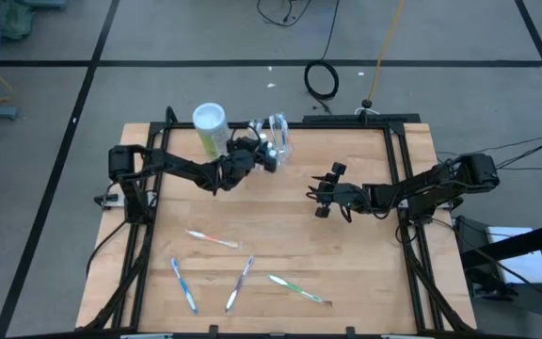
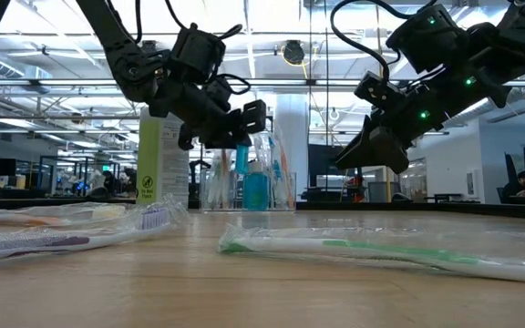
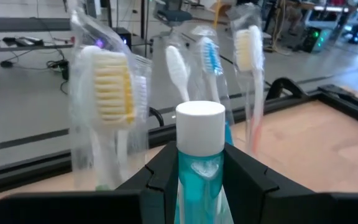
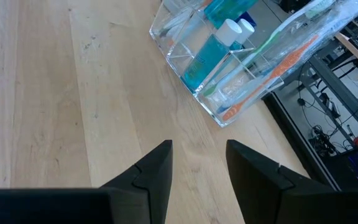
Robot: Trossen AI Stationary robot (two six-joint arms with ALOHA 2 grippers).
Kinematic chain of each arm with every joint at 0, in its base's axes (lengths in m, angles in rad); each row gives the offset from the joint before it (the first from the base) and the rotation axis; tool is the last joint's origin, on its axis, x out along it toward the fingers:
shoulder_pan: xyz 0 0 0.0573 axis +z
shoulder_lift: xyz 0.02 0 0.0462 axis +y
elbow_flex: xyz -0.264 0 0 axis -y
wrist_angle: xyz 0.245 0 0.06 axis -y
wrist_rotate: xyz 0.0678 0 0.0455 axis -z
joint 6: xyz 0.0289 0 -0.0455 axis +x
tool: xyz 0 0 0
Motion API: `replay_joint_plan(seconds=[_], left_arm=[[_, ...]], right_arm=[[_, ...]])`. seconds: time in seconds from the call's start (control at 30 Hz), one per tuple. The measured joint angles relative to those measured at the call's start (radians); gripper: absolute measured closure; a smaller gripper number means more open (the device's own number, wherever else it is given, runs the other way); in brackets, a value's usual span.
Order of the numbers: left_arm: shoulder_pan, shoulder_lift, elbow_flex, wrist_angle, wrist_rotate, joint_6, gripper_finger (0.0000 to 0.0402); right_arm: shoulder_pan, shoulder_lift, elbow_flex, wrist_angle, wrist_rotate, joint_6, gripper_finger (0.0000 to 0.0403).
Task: Pick & Place toothbrushing station
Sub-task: Put the blue mouthwash into the transparent organizer, then put the orange toothbrush into the transparent organizer
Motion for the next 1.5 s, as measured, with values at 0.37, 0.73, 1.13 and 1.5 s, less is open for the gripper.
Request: replay_joint_plan(seconds=[0.37, 0.73, 1.13, 1.5], left_arm=[[0.015, 0.0, 0.0, 0.002, 0.006, 0.101, 0.0282], [0.015, 0.0, 0.0, -0.002, 0.035, 0.106, 0.0278], [0.016, 0.0, 0.0, 0.004, 0.036, 0.129, 0.0249], [-0.012, -0.075, -0.001, -0.007, 0.037, 0.214, 0.0248]], right_arm=[[0.0, 0.0, 0.0, 0.0, 0.0, 0.0, 0.0261], [-0.041, 0.0, 0.0, 0.004, -0.025, 0.0, 0.0261], [-0.14, 0.0, 0.0, 0.078, -0.175, -0.086, 0.0261], [-0.157, 0.0, 0.0, 0.2, -0.242, 0.096, 0.0261]])
